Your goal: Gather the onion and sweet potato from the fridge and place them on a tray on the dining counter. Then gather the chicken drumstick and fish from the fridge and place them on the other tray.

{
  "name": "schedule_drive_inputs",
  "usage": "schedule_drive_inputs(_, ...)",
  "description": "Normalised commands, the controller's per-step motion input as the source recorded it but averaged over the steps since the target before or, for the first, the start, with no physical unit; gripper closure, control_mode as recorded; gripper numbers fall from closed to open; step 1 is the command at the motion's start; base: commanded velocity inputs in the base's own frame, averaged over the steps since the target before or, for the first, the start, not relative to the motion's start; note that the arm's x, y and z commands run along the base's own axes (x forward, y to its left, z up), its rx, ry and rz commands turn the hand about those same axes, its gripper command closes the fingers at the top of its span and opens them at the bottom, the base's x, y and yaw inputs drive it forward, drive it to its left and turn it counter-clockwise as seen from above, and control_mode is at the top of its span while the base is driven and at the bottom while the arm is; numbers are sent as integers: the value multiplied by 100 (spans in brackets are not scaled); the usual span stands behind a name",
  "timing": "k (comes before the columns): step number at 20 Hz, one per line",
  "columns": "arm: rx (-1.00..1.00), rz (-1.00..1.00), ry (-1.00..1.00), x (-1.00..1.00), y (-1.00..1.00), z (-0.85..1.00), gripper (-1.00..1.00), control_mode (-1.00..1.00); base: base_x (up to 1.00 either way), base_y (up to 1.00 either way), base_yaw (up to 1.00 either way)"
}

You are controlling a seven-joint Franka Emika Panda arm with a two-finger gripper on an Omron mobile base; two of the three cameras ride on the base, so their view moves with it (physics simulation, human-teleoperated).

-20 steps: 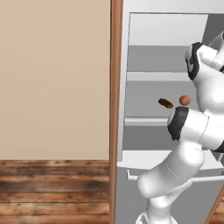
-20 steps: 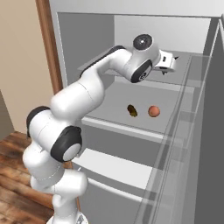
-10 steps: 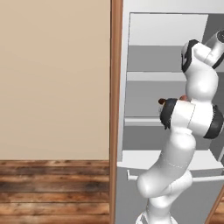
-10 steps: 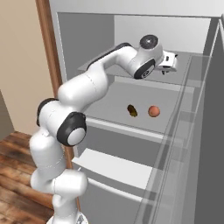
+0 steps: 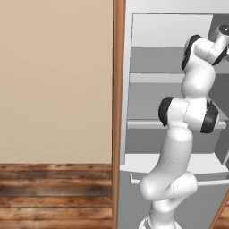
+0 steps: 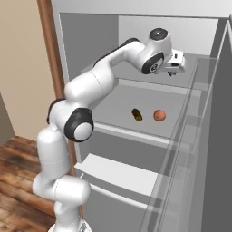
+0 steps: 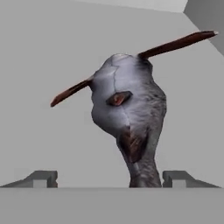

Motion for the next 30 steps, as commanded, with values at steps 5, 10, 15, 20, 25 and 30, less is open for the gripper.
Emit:
schedule_drive_inputs(5,4,0,18,19,-17,-67,100,-100,0,0,0)
schedule_drive_inputs(10,28,0,1,1,-23,-100,100,-100,0,0,0)
schedule_drive_inputs(15,31,-4,2,2,-11,-100,100,-100,0,0,0)
schedule_drive_inputs(20,30,-9,0,0,0,-100,100,-100,0,0,0)
schedule_drive_inputs(25,26,-5,-6,-3,9,-93,100,-100,0,0,0)
schedule_drive_inputs(30,25,0,-2,-45,3,-18,100,-100,0,0,0)
